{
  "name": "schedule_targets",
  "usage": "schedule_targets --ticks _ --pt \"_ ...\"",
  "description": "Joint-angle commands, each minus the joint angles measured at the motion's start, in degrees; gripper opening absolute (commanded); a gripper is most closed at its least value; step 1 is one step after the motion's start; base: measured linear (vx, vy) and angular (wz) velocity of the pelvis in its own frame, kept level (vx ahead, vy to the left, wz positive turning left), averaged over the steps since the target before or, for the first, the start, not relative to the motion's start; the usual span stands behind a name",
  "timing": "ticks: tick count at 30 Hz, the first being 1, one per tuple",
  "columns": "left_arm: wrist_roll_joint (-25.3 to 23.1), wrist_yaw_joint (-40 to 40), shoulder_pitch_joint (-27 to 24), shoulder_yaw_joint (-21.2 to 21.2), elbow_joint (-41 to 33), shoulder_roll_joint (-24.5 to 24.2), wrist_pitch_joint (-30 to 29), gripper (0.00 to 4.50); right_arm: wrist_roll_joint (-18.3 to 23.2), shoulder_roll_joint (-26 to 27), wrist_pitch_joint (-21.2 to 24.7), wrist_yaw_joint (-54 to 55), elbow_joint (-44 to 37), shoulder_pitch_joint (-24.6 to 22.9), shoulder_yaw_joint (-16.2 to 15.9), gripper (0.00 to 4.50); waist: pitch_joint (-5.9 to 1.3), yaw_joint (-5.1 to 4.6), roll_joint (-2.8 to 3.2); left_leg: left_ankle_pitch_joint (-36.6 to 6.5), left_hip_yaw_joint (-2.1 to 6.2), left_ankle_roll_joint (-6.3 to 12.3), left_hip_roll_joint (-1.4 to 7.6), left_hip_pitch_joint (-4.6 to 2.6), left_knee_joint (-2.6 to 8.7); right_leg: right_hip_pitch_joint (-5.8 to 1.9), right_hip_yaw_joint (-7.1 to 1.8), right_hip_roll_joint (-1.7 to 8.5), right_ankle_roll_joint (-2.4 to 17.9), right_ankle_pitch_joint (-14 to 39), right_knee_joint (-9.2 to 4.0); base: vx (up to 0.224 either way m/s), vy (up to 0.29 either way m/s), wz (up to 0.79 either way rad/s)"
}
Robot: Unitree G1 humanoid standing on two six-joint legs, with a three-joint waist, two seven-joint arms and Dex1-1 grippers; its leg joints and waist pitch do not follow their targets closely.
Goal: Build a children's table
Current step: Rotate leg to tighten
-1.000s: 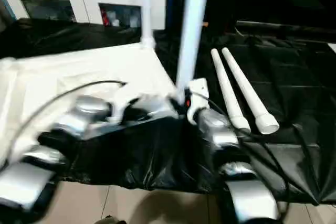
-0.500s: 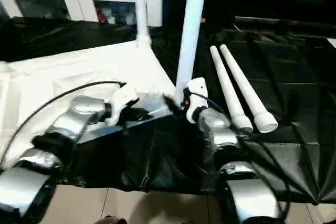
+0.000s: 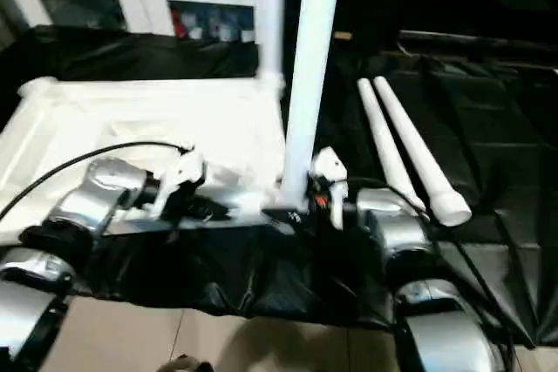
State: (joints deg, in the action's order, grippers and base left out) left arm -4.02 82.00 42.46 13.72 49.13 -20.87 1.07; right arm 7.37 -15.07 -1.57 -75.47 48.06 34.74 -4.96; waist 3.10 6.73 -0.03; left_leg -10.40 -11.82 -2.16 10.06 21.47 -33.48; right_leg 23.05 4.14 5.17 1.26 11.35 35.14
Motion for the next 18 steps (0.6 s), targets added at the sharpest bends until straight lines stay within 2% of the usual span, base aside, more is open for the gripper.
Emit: schedule_targets --ticks 1,5,8,10,12,13,14,15,16,18 --pt "1.08 0.23 0.07 1.81 -1.67 2.27 0.17 0.0 -0.05 2.07 1.26 -4.29 -2.56 -0.53 -4.52 3.25 -3.76 0.18 -0.07 -10.15 1.65 4.6 4.16 -1.1 3.79 -2.82 -2.91 4.68 16.07 5.53 -3.58 0.0 0.0 0.0" --pt "0.76 1.07 -0.03 2.18 -1.4 1.68 0.19 0.0 -0.17 2.12 2.41 -5.67 -4.39 -1.68 -5.56 2.93 -3.73 0.26 -0.05 -10.53 1.7 4.11 4.15 -1.14 3.87 -2.76 -2.87 4.68 16.04 6.07 -3.65 0.0 0.0 0.0" --pt "0.06 -2.14 0.51 1.43 -0.12 2.13 0.48 0.0 -0.7 3.62 1.26 -0.79 -3.02 -1.67 -3.82 2.73 -3.66 0.38 -0.15 -11.11 1.72 3.2 4.17 -1.11 3.95 -2.74 -2.94 4.84 15.52 7.88 -3.8 0.0 0.0 0.0" --pt "-0.67 -5.9 1.17 0.7 0.93 2.83 0.05 0.0 -0.52 4.76 1.44 4.31 -1.99 -1.39 -2.0 2.68 -3.4 0.22 -0.24 -12.78 1.83 2.1 4.08 -1.2 4.22 -2.62 -2.96 4.81 14.58 11.63 -4.17 0.0 0.0 0.0" --pt "-0.72 -6.14 1.21 0.65 0.99 2.88 0.02 0.0 -0.5 4.83 1.46 4.63 -1.93 -1.37 -1.89 2.65 -3.33 0.13 -0.19 -13.61 1.86 1.57 4.14 -1.29 4.31 -2.57 -3.06 4.93 14.07 13.5 -4.36 0.0 0.0 0.0" --pt "-1.24 -8.62 1.72 0.29 1.69 3.32 -0.61 0.0 -1.39 5.51 0.98 10.16 -0.48 -0.76 -0.82 2.65 -3.38 0.03 -0.26 -13.64 1.92 1.16 4.19 -1.34 4.38 -2.55 -3.11 4.91 13.47 14.33 -4.43 0.0 0.0 0.0" --pt "-1.24 -8.62 1.72 0.29 1.69 3.32 -0.61 0.0 -1.39 5.51 0.98 10.16 -0.48 -0.76 -0.82 2.65 -3.28 -0.15 -0.22 -14.19 1.92 0.83 4.08 -1.37 4.43 -2.42 -3.15 4.88 13.37 15.0 -4.53 0.0 0.0 0.0" --pt "-1.39 -13.45 2.71 -0.73 2.7 4.69 -2.01 0.0 -1.97 6.75 0.66 19.43 1.92 0.36 1.39 2.64 -3.34 -0.16 -0.25 -14.11 2.0 0.49 4.12 -1.41 4.49 -2.46 -3.16 4.95 13.21 15.23 -4.49 0.0 0.0 0.0" --pt "-1.39 -13.45 2.71 -0.73 2.7 4.69 -2.01 0.0 -1.97 6.75 0.66 19.43 1.92 0.36 1.39 2.64 -3.25 -0.37 -0.19 -14.97 2.12 -0.26 4.05 -1.66 4.6 -2.22 -3.2 5.01 13.05 16.47 -4.69 0.0 0.0 0.0" --pt "-1.6 -22.25 4.27 -2.31 3.73 7.82 -4.46 0.0 -2.09 9.22 -0.64 36.86 6.52 2.51 5.77 2.63 -3.29 -0.65 0.01 -15.67 2.19 -1.05 3.9 -1.77 4.62 -2.1 -3.26 5.09 12.68 17.7 -4.92 0.0 0.0 0.0"
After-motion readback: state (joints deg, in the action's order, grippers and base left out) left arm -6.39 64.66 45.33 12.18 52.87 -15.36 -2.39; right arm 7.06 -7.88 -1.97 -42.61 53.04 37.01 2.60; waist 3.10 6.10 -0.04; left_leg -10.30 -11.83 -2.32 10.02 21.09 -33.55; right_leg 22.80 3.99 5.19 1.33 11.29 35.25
